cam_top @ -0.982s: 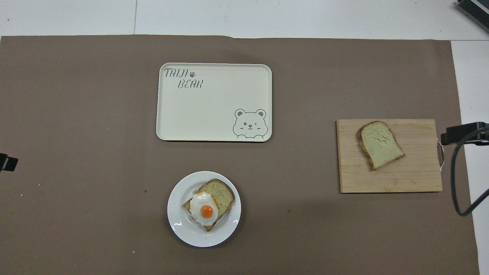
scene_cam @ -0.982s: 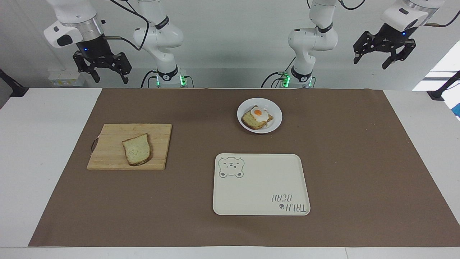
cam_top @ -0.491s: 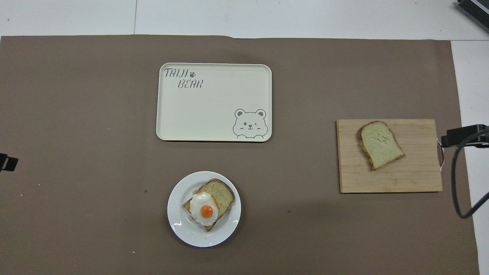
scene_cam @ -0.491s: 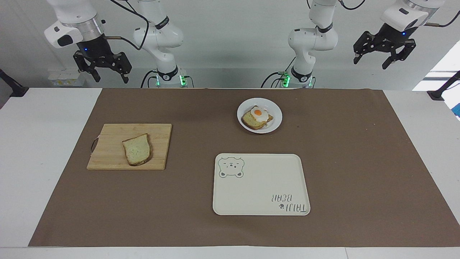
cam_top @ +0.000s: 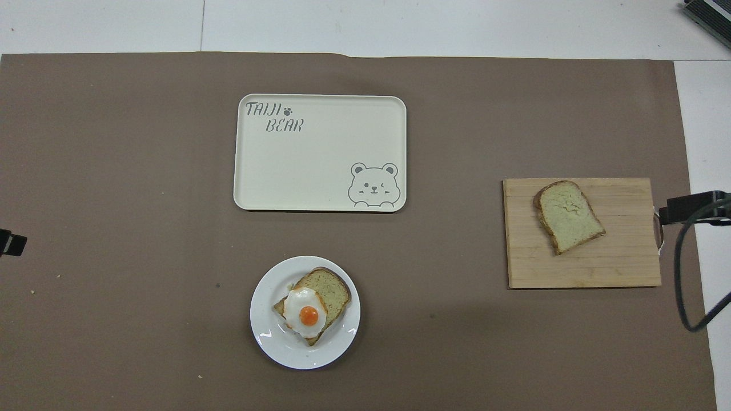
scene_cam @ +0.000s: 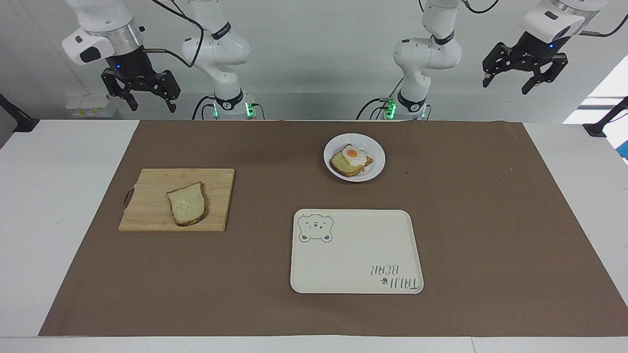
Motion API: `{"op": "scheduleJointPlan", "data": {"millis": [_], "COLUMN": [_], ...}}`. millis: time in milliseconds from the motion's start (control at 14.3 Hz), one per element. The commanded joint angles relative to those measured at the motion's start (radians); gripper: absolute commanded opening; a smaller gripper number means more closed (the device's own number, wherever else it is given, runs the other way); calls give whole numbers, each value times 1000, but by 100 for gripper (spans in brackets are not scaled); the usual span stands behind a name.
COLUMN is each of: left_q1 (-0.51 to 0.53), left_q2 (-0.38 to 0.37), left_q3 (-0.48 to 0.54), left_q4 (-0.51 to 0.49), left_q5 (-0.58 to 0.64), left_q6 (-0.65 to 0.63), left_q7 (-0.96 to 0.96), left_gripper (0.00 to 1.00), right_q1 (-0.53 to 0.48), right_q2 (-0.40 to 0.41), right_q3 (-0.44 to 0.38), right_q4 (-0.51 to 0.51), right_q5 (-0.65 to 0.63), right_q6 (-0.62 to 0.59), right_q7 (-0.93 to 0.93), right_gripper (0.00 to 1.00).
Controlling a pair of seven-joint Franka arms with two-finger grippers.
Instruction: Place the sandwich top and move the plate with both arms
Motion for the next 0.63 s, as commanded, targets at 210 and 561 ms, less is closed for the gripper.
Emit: {"op": "scheduleJointPlan", "data": {"millis": [210,561], "left_q1": [2,2], "left_q2": [-24,-24], "left_q3": [-2,-2], "left_q4": [-26,-26], "left_q5": [7,8], "left_q6": [-3,-3], "left_q7": [-4,-4], "left_gripper": [100,100], "right_q1": [-32,-46], "right_q2": [-23,-17], "right_q3": [2,1], "right_q4": [-74,-139], "right_q5": [4,6], "right_q6": [47,155], "right_q7": [-139,-299], "right_gripper": [100,100]}}
